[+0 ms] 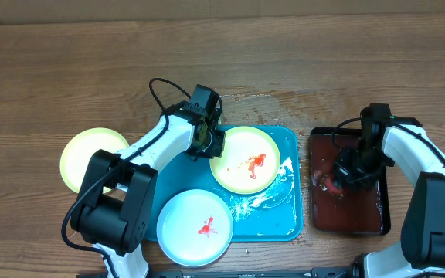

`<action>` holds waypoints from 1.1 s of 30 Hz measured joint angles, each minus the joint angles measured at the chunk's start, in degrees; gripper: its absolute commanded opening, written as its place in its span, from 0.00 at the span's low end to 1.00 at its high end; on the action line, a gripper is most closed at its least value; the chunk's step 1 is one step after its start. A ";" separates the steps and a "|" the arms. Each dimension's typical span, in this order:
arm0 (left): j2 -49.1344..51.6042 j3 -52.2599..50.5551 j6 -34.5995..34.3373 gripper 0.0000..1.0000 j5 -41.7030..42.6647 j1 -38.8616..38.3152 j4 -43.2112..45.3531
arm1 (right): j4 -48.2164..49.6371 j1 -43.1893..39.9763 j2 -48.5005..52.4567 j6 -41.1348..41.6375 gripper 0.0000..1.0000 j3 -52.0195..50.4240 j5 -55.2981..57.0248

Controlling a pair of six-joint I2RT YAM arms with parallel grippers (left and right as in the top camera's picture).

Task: Clean dirty plates on tray and stack at the side
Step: 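Grasp the orange-and-green sponge in the dark tray with the right gripper, then dip and rub the sponge in the dark tray's water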

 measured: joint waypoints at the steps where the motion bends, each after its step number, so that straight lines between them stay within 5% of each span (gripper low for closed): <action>1: 0.00 0.00 0.00 0.04 0.00 0.00 -0.02 | 0.17 0.00 0.00 0.20 0.28 0.00 0.00; 2: 0.00 0.00 0.00 0.04 0.00 0.00 -0.02 | 0.15 0.00 0.00 0.31 0.48 0.00 0.00; 6: 0.00 0.00 0.09 0.04 0.00 -0.02 -0.09 | -0.26 0.00 0.00 0.04 0.73 0.00 -0.02; 9: 0.00 0.00 0.09 0.04 0.00 -0.02 -0.13 | -0.37 0.00 0.00 -0.04 0.75 0.00 0.02; 20: 0.04 0.15 0.11 0.04 0.00 0.00 -0.37 | 3.54 0.00 0.00 0.00 0.54 0.00 1.36; 22: 0.04 0.17 0.15 0.04 0.00 0.00 -0.42 | 3.89 0.00 0.00 -0.02 0.41 0.00 1.64; 24: 0.04 0.20 0.17 0.04 0.00 -0.02 -0.59 | 3.98 0.00 0.00 -0.24 0.10 0.00 1.95; 25: 0.04 0.22 0.33 0.04 0.00 -0.02 -0.61 | 4.00 0.00 0.00 0.02 0.04 0.00 2.14; 33: 0.04 0.22 0.39 0.04 0.02 -0.02 -0.83 | 0.31 0.00 0.02 -1.95 0.04 0.94 1.97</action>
